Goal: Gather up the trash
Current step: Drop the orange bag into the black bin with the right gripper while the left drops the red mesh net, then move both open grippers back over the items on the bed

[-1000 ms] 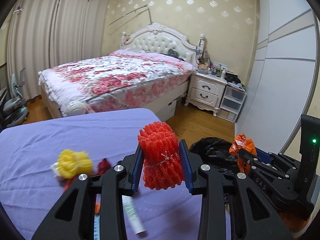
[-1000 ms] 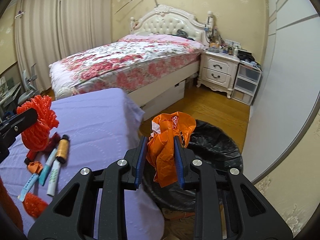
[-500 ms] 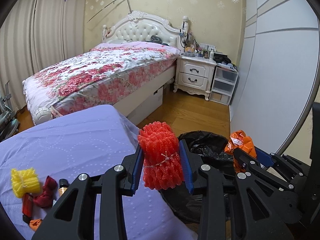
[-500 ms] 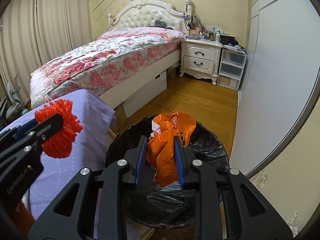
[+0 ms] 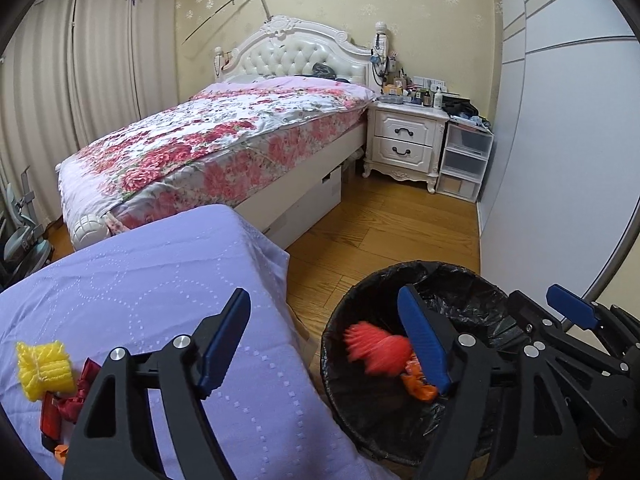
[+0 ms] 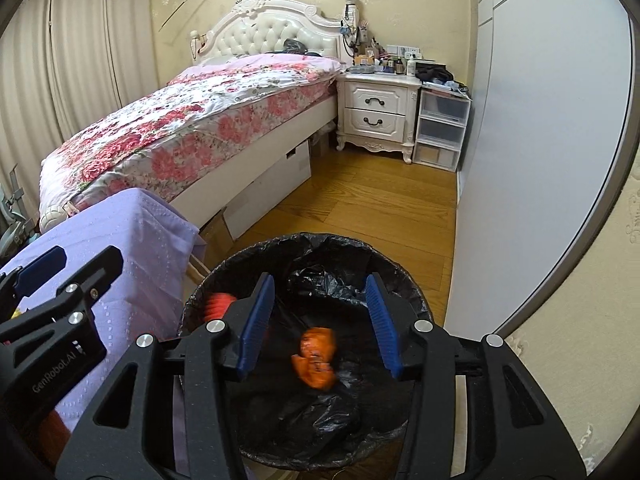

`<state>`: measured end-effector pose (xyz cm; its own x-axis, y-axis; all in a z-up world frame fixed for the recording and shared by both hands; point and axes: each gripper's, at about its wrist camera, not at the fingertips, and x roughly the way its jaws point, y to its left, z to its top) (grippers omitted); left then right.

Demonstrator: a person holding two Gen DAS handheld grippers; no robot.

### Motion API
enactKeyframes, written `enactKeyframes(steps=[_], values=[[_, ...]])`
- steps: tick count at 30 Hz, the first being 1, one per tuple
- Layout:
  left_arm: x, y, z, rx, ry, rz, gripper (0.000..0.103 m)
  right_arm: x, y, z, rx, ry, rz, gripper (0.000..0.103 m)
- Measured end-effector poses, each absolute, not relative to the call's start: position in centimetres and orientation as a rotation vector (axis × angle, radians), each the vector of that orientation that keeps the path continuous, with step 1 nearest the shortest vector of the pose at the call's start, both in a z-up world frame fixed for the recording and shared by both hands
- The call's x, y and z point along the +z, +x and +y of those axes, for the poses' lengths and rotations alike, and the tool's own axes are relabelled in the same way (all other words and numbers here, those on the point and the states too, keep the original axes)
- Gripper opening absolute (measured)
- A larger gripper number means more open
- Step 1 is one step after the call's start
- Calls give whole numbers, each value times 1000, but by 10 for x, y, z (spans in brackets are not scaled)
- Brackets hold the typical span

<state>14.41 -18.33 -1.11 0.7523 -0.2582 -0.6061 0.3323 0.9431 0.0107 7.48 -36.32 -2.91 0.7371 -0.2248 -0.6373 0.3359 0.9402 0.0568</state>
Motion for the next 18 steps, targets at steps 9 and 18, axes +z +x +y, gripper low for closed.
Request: enactKeyframes(steps=[9,18], values=[[5,118,-149,-292,91,656,76,-21,51,-341,-274,147,664,51],[18,77,-95,-211,100,650,76,-8,17,-296,-194,123,647,52]])
